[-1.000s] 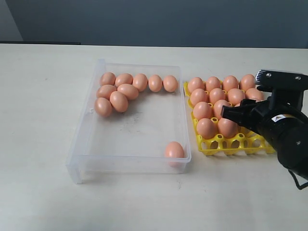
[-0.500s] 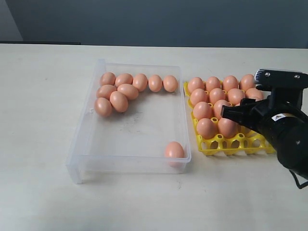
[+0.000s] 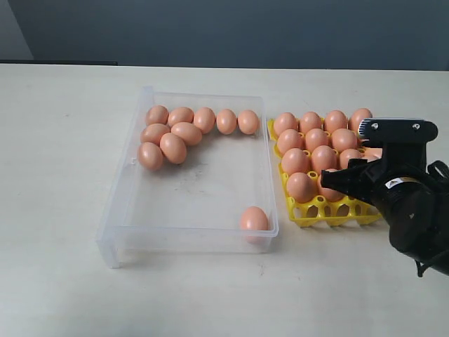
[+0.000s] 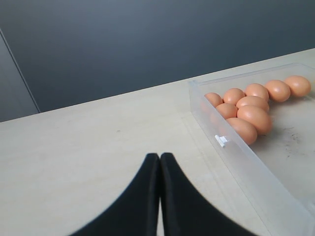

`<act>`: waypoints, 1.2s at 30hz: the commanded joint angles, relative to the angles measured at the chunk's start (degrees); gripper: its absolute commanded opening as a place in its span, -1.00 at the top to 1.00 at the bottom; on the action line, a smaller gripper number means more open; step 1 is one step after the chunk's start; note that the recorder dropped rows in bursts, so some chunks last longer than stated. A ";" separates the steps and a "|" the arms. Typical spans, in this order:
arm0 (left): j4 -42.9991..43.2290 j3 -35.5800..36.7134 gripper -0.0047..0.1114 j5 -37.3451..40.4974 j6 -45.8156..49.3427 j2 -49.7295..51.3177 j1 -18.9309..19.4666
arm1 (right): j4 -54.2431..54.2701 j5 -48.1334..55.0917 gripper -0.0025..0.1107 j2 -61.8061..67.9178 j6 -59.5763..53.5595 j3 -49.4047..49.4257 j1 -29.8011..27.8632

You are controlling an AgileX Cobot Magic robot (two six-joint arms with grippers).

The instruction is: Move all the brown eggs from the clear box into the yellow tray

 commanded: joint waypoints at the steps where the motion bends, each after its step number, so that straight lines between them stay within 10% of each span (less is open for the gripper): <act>1: 0.00 -0.04 0.91 -0.84 -0.17 -0.02 -0.03 | -2.82 -1.56 0.22 0.37 -0.01 -0.12 -0.26; 21: 0.00 -0.04 0.91 -0.84 -0.17 -0.02 -0.03 | -10.23 -4.76 -0.03 -2.08 1.52 -0.96 -0.26; 28: 0.00 -0.04 0.91 -0.84 -0.17 -0.02 -0.03 | -22.83 35.04 -0.03 -3.46 1.22 -17.35 -0.15; 36: 0.00 -0.04 0.91 -0.84 -0.17 -0.02 -0.03 | -26.76 52.28 -0.03 8.43 -0.14 -41.76 -0.15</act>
